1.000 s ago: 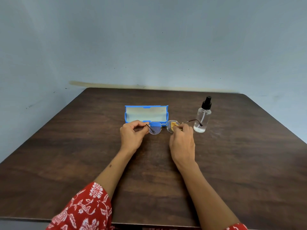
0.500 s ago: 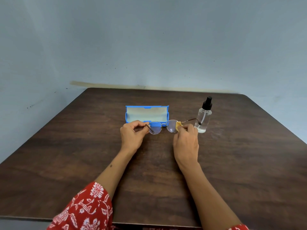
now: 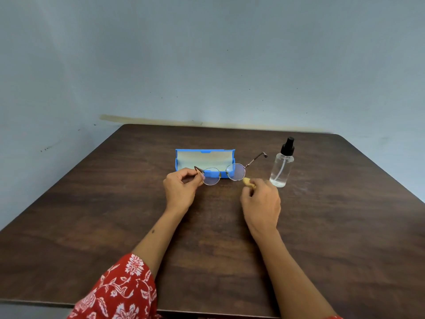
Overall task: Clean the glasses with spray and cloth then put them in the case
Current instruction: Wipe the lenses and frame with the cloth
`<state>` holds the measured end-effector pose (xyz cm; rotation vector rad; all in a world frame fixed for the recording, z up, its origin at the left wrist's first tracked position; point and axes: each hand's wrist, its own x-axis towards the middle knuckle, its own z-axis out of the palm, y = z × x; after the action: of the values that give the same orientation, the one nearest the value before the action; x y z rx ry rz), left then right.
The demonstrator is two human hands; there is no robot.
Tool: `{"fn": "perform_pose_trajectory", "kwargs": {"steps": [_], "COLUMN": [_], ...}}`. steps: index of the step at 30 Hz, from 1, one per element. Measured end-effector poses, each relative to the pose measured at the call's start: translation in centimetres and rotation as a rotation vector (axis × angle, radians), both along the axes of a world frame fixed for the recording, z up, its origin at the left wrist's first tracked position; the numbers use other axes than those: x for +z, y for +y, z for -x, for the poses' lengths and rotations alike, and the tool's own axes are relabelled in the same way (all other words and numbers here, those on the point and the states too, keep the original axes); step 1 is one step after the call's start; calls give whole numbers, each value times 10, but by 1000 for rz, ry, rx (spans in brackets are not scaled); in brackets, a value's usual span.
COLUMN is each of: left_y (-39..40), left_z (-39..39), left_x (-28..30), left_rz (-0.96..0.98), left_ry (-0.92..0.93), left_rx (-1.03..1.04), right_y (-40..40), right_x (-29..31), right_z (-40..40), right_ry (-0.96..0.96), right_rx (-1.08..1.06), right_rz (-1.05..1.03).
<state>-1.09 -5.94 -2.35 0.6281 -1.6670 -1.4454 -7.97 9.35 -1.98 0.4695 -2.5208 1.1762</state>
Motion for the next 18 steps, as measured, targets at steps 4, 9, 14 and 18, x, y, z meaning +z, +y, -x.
{"fn": "perform_pose_trajectory", "kwargs": {"steps": [4,9,14,18], "left_y": [0,0,-3,-3], "left_z": [0,2,1,-1], "left_x": [0,0,1,5], "left_rz": [-47,-50,-77,-157], "left_ry": [48,65,77,116], "left_rx": [-50,-99,-128,-196], "right_y": [4,3,3,6], "right_x": [0,3,5,4], "right_z": [6,8,7,9], "right_ry": [-36,-115,-128,-169], "right_rx": [-14,63,129,116], "right_rz": [253,442,558,637]}}
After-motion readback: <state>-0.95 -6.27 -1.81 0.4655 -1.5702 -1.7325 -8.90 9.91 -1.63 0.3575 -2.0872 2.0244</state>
